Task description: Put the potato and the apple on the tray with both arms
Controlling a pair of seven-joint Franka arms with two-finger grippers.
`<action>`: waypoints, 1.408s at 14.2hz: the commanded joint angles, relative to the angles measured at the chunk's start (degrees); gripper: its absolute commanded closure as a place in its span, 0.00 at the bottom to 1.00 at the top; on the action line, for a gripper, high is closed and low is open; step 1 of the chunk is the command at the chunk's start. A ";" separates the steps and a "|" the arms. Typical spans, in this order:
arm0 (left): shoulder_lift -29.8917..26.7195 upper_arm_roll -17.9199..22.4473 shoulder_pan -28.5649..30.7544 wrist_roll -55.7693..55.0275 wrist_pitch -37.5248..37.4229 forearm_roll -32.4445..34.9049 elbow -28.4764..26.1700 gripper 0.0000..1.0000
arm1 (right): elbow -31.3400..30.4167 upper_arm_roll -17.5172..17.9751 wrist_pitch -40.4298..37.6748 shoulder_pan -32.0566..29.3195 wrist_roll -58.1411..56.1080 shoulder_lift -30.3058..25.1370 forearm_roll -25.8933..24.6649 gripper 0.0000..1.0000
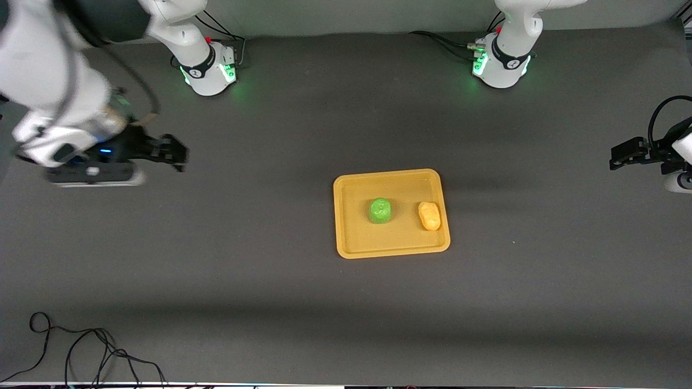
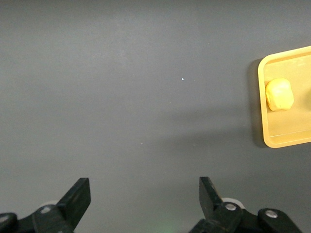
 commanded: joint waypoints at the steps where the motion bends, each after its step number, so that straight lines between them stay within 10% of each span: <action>1: -0.32 0.18 -0.05 1.16 0.51 -0.55 0.04 0.01 | -5.69 1.72 1.91 -7.76 -8.35 -4.75 1.23 0.00; 20: 0.03 0.35 0.21 1.16 1.65 -0.81 -0.22 0.01 | -7.98 -4.00 1.47 -11.47 -16.21 -6.16 6.77 0.00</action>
